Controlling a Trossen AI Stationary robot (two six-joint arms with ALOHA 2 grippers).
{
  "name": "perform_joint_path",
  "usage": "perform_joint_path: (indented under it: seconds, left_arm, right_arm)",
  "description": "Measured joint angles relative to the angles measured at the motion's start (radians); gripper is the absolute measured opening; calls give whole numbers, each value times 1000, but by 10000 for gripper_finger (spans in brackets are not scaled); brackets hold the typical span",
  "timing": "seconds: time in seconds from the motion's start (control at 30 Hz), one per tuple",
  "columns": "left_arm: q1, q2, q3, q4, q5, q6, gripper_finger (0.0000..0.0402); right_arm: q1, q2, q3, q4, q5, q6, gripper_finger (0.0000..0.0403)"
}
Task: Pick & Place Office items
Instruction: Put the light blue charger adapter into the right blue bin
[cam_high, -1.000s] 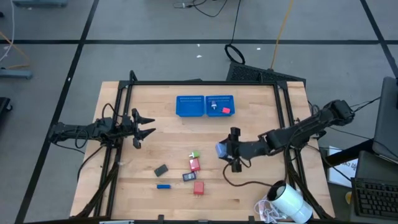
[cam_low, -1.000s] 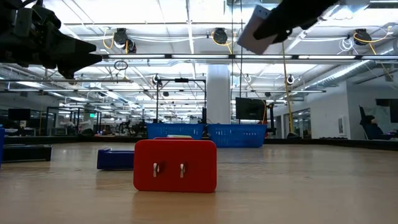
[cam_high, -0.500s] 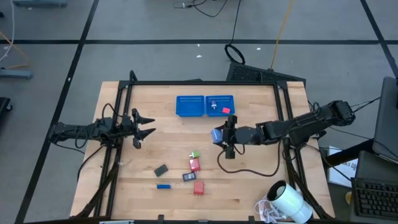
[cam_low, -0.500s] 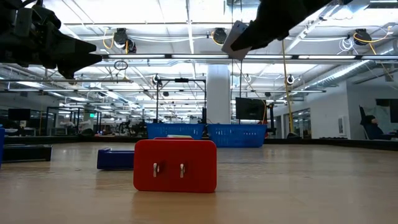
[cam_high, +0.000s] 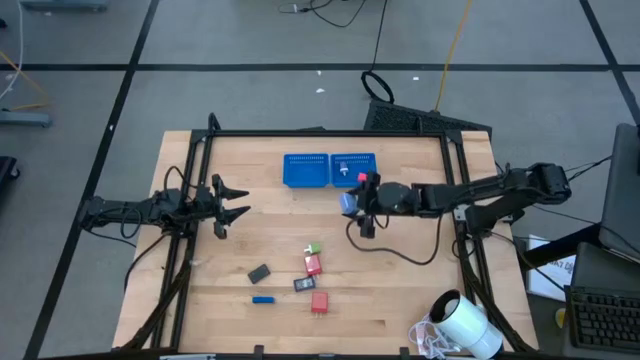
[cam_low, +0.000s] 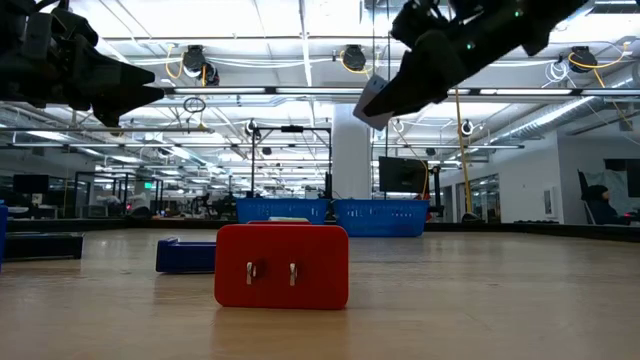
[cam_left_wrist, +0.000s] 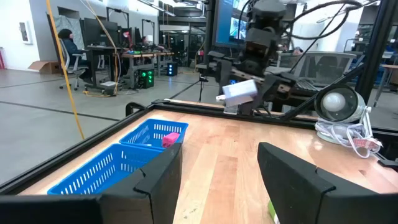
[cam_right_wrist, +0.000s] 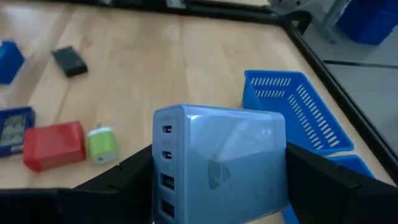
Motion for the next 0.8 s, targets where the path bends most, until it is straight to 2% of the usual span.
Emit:
perform_joint_path:
  seconds: [0.37,0.57,0.8]
  left_arm:
    - [0,0,0,0,0,0,214]
    - [0,0,0,0,0,0,214]
    - [0,0,0,0,0,0,214]
  right_arm:
    - [-162,0,-149,332,-91,18,271]
    - [-265,5,-178,384,-91,21,271]
    - [-364,101,-179,468,-90,44,271]
